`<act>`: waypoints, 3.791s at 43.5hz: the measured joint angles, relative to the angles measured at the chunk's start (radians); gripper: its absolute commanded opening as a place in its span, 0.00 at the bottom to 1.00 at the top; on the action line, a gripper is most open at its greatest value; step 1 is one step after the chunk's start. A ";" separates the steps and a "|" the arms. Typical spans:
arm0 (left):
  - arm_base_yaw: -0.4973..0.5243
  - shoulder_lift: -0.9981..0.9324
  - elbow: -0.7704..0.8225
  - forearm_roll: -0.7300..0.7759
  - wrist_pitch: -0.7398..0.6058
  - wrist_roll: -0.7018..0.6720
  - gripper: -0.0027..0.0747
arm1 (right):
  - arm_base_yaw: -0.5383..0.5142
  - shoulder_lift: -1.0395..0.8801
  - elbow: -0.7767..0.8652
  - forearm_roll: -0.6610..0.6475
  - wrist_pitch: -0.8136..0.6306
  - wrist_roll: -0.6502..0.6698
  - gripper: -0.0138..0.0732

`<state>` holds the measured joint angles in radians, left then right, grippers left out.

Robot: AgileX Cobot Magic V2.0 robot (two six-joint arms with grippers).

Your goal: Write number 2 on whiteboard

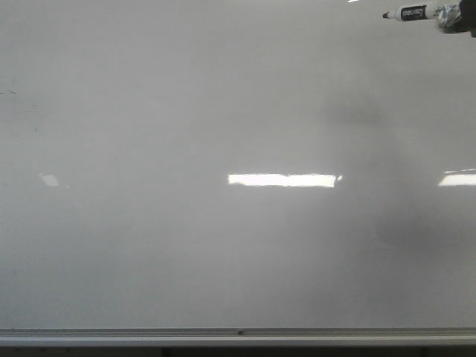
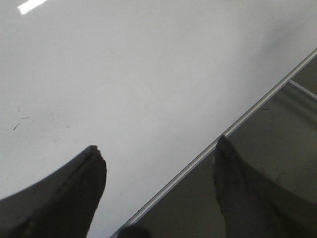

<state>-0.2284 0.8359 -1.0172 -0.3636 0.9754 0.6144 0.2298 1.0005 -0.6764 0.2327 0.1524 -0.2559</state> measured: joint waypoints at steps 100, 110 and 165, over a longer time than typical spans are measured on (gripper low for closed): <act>-0.415 0.192 -0.051 -0.023 -0.040 0.196 0.61 | 0.301 -0.149 -0.134 0.039 0.789 -0.435 0.08; -0.646 0.349 -0.127 -0.023 -0.037 0.211 0.70 | 0.403 -0.151 -0.134 0.078 0.814 -0.454 0.08; -0.779 0.619 -0.240 -0.012 -0.060 0.211 0.01 | 0.407 -0.151 -0.134 0.088 0.814 -0.458 0.70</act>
<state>-1.0077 1.4547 -1.2575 -0.3760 0.9156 0.8255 0.6371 0.8493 -0.8105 0.3207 0.9668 -0.7135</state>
